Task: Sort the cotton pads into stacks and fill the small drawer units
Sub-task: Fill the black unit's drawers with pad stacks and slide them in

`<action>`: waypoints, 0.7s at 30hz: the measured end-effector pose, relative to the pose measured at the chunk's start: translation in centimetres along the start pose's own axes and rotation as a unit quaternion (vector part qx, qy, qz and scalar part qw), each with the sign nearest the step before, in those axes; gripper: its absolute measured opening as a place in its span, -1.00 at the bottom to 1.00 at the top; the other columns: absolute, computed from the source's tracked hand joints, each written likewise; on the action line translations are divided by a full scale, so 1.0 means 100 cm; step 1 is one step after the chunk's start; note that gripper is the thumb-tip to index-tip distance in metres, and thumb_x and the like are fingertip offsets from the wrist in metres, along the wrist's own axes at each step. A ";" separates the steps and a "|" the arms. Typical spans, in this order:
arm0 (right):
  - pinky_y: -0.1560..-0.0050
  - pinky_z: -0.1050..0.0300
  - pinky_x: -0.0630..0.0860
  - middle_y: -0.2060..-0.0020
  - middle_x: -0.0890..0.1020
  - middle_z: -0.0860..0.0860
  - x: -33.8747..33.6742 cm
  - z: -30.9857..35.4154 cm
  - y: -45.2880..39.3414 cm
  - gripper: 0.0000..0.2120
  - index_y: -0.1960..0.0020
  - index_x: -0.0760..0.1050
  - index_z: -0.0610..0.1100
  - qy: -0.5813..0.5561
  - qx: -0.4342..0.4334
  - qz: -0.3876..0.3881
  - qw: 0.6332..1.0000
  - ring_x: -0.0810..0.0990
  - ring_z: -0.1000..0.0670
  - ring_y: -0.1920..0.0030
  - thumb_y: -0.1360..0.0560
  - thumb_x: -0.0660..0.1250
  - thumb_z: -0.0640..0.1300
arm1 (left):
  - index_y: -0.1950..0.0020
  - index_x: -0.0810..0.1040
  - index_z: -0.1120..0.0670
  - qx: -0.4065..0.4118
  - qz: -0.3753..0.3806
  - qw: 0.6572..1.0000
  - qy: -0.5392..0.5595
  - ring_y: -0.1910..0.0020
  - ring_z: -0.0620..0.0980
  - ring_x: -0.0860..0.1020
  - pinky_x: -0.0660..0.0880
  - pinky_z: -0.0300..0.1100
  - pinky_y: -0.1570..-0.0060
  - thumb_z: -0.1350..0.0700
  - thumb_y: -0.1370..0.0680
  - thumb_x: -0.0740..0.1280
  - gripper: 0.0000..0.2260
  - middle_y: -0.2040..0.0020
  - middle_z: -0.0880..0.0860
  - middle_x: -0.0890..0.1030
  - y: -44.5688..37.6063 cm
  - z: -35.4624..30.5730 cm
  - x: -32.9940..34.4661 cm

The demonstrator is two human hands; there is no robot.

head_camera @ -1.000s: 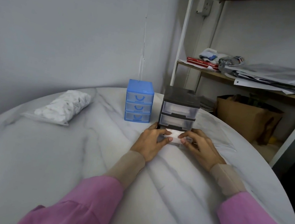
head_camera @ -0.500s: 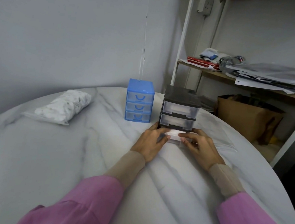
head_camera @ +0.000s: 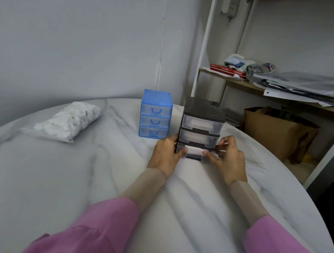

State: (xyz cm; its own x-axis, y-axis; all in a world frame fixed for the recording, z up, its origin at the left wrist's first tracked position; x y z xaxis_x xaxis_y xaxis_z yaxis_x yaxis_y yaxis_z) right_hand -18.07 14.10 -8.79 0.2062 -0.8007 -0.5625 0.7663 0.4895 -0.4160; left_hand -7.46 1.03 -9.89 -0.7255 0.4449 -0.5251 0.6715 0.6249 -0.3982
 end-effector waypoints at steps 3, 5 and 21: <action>-0.02 0.07 0.54 0.07 0.56 -0.07 0.002 0.001 -0.001 -0.63 -0.02 0.30 -0.12 -0.006 -0.007 0.003 1.000 0.56 -0.10 0.07 -0.39 0.47 -0.15 | -0.24 0.52 0.13 -0.002 -0.033 0.999 0.003 -0.07 0.05 0.54 0.41 -0.27 -0.05 0.15 -0.51 0.38 -0.69 -0.09 0.10 0.61 -0.002 -0.002 0.001; -0.01 0.08 0.54 0.08 0.57 -0.08 0.002 0.001 -0.002 -0.63 -0.02 0.30 -0.12 0.001 -0.007 -0.005 1.000 0.56 -0.10 0.08 -0.39 0.47 -0.17 | -0.19 0.55 0.14 -0.012 -0.050 0.999 0.005 -0.05 0.05 0.56 0.46 -0.22 -0.08 0.15 -0.49 0.40 -0.72 -0.06 0.10 0.62 -0.004 -0.001 0.002; 0.08 0.02 0.55 0.14 0.54 -0.08 0.017 0.003 -0.021 -0.71 0.02 0.33 -0.18 0.046 -0.051 -0.002 0.998 0.55 -0.09 0.14 -0.44 0.42 -0.13 | -0.12 0.59 0.14 -0.038 -0.079 0.996 0.021 -0.02 0.07 0.60 0.53 -0.06 -0.09 0.06 -0.46 0.43 -0.72 -0.01 0.11 0.66 -0.018 0.007 0.004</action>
State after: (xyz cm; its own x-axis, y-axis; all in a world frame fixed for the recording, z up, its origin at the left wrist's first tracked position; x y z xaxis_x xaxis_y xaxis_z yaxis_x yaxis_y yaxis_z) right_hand -19.16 11.59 -8.65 0.1431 -0.7691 -0.6229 0.7006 0.5232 -0.4852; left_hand -8.84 -0.38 -9.86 -0.8279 0.3632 -0.4273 0.5365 0.7351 -0.4145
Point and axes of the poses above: each hand's wrist, its own y-axis away from the middle knuckle, its own x-axis out of the palm, z = x × y, the point moved 2 cm from there along -y, towards the middle knuckle
